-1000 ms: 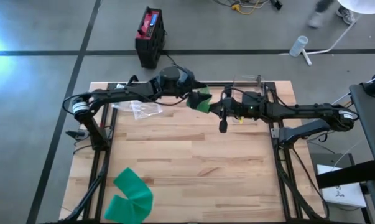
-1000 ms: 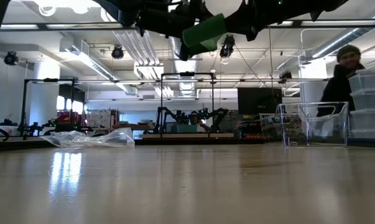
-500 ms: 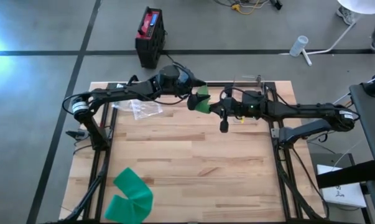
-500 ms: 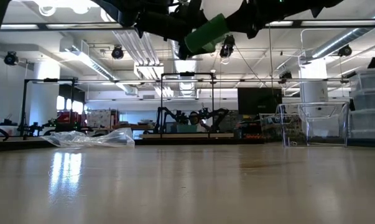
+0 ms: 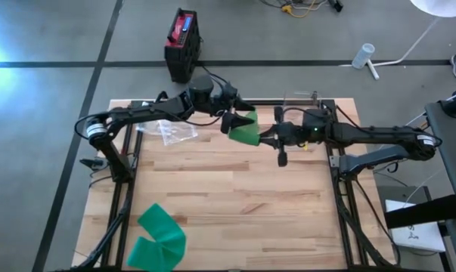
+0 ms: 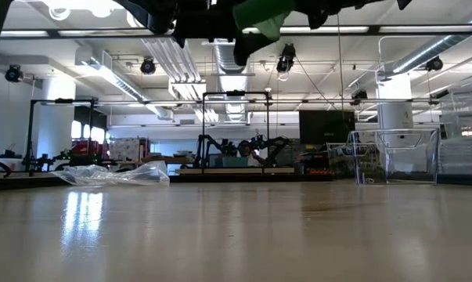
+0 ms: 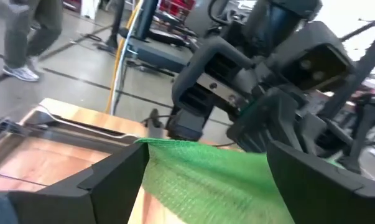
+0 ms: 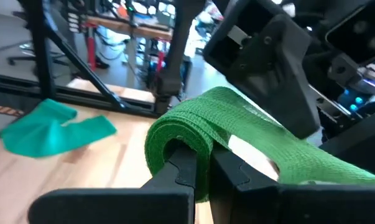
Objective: Roll bandage
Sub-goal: Roll the green bandage
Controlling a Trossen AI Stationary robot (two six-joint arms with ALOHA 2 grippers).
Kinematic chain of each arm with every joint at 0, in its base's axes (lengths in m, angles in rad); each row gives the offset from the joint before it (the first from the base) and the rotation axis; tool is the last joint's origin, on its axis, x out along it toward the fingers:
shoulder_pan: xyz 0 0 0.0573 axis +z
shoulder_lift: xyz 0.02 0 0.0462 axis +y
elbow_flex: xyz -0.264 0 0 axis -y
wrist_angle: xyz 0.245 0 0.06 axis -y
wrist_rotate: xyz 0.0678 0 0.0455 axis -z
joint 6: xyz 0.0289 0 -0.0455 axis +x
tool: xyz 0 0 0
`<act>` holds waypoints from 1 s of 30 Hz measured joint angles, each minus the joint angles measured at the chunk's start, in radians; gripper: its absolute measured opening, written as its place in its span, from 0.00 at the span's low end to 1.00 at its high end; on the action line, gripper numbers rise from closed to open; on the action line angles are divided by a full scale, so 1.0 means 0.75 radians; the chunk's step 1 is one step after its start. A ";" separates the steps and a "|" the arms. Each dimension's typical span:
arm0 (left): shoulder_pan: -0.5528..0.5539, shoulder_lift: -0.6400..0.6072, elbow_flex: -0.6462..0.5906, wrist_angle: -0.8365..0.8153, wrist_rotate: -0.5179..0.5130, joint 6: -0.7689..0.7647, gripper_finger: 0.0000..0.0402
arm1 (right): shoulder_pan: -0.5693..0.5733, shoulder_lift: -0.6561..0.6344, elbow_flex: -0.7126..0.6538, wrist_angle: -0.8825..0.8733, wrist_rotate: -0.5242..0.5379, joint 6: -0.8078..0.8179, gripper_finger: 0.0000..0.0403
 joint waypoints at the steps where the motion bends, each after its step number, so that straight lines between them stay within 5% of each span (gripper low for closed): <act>1: 0.001 -0.009 0.000 -0.017 0.009 0.000 0.81 | 0.000 -0.009 0.000 0.003 -0.023 0.000 0.02; 21: -0.008 -0.116 -0.024 -0.383 0.036 0.332 0.84 | 0.004 -0.138 -0.001 0.029 -0.152 0.035 0.02; 26: -0.011 -0.253 -0.195 -0.267 0.017 0.439 0.81 | 0.003 -0.170 -0.002 0.085 -0.151 -0.005 0.02; 30: -0.035 -0.395 -0.413 0.010 -0.126 0.465 0.78 | 0.003 -0.185 -0.002 0.096 -0.151 -0.092 0.02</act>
